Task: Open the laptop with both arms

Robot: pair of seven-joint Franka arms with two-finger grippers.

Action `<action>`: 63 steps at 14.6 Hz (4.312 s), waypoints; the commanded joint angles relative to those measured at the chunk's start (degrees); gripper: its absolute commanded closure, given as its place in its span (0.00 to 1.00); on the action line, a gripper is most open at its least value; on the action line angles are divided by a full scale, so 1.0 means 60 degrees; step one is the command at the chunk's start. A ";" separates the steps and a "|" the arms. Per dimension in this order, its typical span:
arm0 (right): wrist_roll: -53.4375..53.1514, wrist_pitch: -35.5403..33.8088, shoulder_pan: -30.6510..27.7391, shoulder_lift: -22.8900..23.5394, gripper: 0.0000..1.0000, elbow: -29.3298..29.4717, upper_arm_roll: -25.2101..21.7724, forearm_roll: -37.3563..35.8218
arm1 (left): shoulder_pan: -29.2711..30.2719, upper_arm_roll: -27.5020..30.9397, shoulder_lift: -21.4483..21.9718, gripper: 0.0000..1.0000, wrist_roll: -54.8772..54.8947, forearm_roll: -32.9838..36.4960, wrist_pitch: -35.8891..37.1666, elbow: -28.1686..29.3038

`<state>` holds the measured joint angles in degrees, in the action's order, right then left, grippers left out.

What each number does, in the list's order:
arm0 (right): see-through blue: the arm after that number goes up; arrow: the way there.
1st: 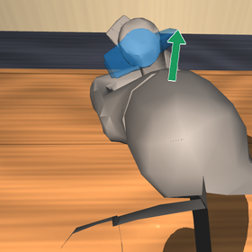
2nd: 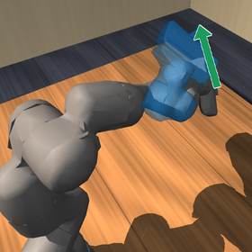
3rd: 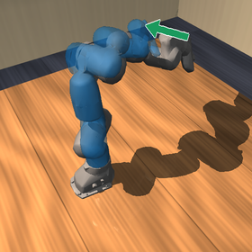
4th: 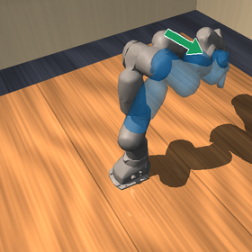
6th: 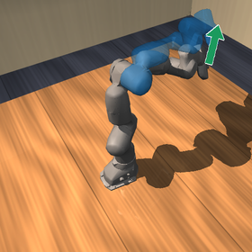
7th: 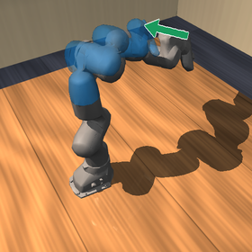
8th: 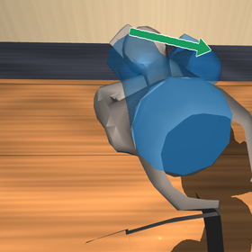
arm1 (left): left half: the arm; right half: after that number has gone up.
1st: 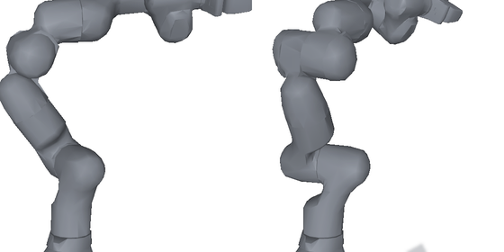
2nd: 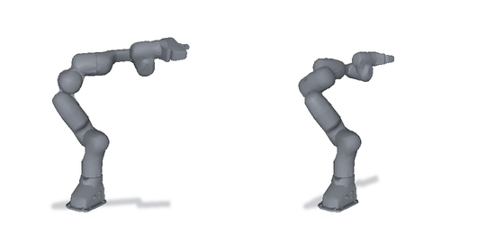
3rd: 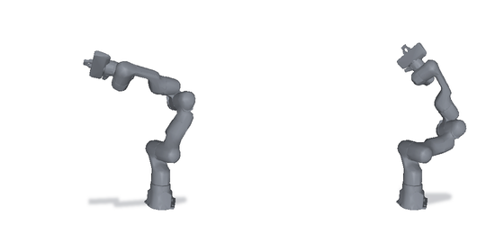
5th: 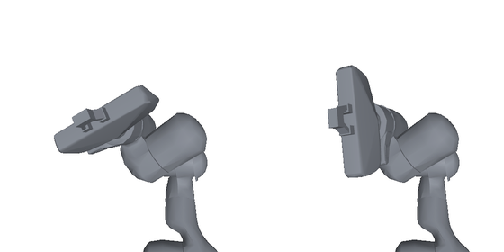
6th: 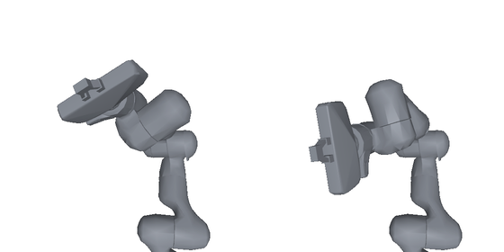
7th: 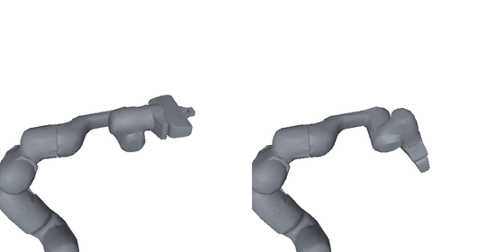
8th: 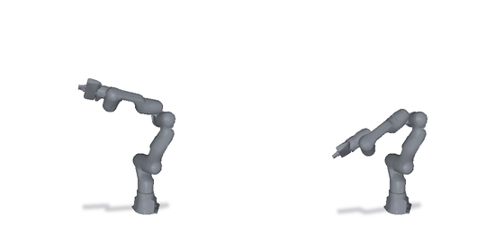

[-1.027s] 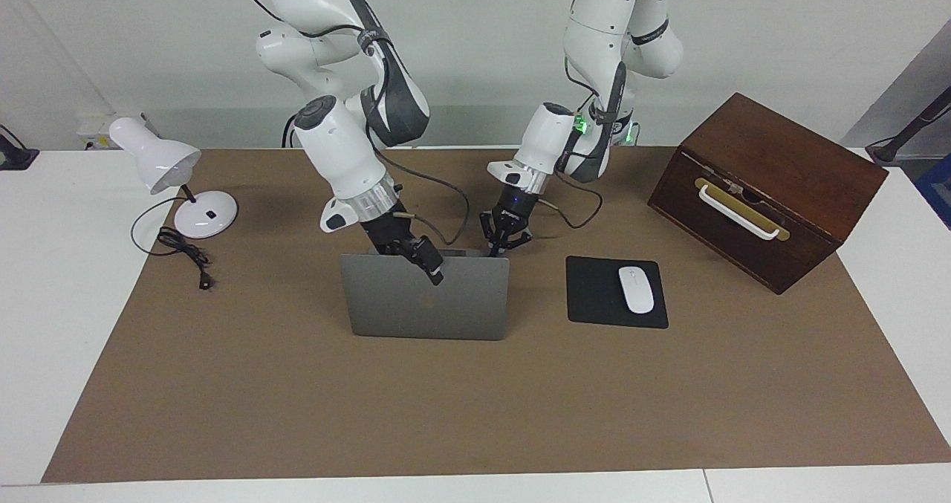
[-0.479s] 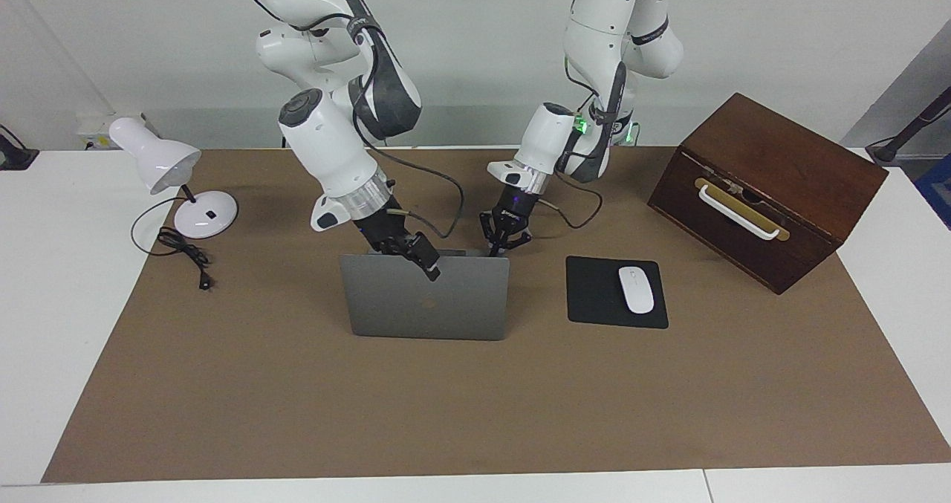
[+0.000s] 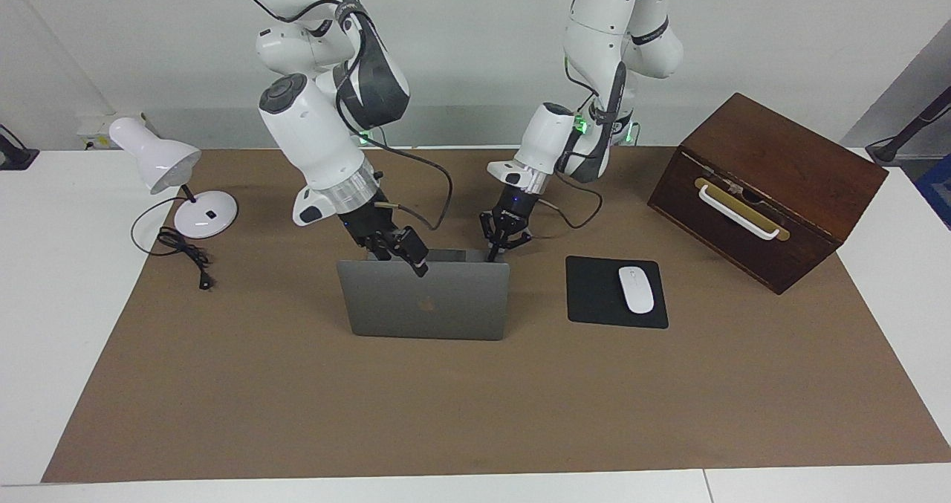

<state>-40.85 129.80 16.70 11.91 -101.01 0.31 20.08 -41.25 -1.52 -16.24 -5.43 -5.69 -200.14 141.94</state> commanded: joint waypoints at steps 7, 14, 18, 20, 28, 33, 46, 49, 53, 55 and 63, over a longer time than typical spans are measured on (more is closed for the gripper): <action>0.0276 -0.0260 -0.0322 0.0344 0.01 0.0634 0.0110 -0.0680 | -0.0054 0.0107 -0.0442 1.00 0.0113 0.0054 -0.0101 -0.0102; 0.0290 -0.0158 -0.0439 0.0680 0.01 0.1072 0.0110 -0.0680 | -0.0039 0.0107 -0.0442 1.00 0.0113 0.0055 -0.0101 -0.0102; 0.0349 -0.0246 -0.0571 0.0930 0.01 0.1498 0.0125 -0.0680 | -0.0039 0.0107 -0.0442 1.00 0.0113 0.0054 -0.0101 -0.0102; 0.0408 -0.0260 -0.0629 0.1003 0.01 0.1542 0.0125 -0.0680 | -0.0039 0.0107 -0.0442 1.00 0.0113 0.0054 -0.0101 -0.0116; 0.0699 -0.0406 -0.0746 0.1003 0.01 0.1557 0.0110 -0.0680 | -0.0039 0.0107 -0.0442 1.00 0.0113 0.0054 -0.0101 -0.0102; 0.1606 -0.1371 -0.1039 0.0989 0.01 0.1747 0.0110 -0.0694 | -0.0039 0.0107 -0.0442 1.00 0.0099 0.0054 -0.0101 -0.0116; 0.5253 -0.5752 -0.2854 -0.0621 0.01 0.1938 0.0066 -0.2536 | 0.0223 0.0107 0.0989 1.00 -0.1585 0.0010 0.2630 -0.0555; 0.6366 -0.6076 -0.3615 -0.1075 0.00 0.1850 0.0066 -0.3068 | 0.0530 0.0107 0.1855 1.00 -0.1615 -0.0063 0.5178 -0.1139; 0.7772 -0.6105 -0.4684 -0.1457 0.00 0.1821 0.0066 -0.3434 | 0.1014 0.0122 0.2662 1.00 -0.1615 -0.0063 0.8563 -0.2194; 0.8214 -0.6105 -0.5023 -0.1516 0.00 0.1806 0.0081 -0.3434 | 0.1103 0.0210 0.2824 1.00 -0.1630 -0.0063 0.9941 -0.2750; 0.7336 -0.5930 -0.4907 -0.2410 0.00 0.0561 0.0154 -0.3360 | 0.2814 0.0210 0.4140 1.00 -0.1498 -0.0063 1.4354 -0.4188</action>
<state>4.55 93.19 -12.81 -0.82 -95.13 0.74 0.54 -27.37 0.12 4.64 -14.66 -5.83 -118.61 116.67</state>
